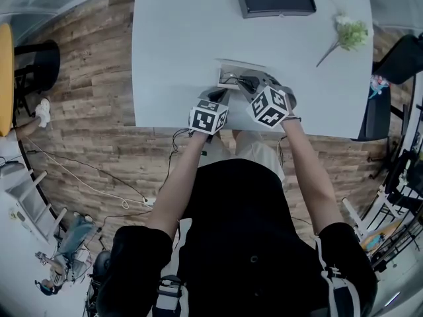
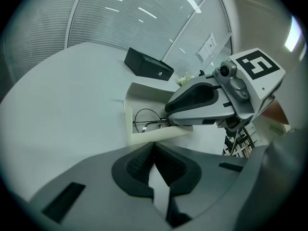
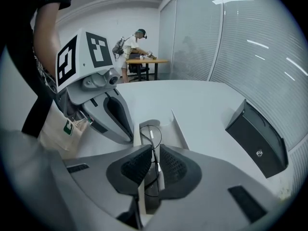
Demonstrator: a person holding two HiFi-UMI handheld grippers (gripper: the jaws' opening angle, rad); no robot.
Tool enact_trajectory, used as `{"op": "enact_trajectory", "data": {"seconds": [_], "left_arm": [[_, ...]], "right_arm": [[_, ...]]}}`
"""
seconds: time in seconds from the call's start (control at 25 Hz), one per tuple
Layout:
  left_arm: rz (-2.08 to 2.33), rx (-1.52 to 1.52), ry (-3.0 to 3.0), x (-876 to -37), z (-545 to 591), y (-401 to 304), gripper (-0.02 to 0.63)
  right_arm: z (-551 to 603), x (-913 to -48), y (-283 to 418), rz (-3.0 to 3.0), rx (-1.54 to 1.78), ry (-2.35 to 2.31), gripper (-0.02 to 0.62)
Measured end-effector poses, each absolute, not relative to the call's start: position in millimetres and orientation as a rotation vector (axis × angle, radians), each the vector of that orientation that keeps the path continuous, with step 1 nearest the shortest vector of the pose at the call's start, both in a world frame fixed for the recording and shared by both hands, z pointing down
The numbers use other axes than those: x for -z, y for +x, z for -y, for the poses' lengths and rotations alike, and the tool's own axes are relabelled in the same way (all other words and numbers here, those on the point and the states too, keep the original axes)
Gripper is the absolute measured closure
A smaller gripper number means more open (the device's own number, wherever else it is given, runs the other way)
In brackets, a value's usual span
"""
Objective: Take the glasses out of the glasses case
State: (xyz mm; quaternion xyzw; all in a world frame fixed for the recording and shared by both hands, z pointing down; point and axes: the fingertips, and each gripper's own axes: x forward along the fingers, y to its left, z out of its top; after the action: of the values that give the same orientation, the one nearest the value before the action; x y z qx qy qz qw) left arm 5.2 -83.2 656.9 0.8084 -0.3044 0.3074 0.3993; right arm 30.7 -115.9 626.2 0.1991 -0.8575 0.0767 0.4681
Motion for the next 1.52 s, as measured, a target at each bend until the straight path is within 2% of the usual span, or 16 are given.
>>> {"op": "enact_trajectory", "data": {"seconds": [0.76, 1.52], "left_arm": [[0.730, -0.786, 2.027, -659.6, 82.6, 3.9, 0.583], [0.668, -0.797, 2.007, -648.7, 66.8, -3.5, 0.583]], "right_arm": [[120.0, -643.9, 25.1, 2.026, -0.192, 0.440, 0.565], [109.8, -588.5, 30.4, 2.029, -0.060, 0.575, 0.568]]}}
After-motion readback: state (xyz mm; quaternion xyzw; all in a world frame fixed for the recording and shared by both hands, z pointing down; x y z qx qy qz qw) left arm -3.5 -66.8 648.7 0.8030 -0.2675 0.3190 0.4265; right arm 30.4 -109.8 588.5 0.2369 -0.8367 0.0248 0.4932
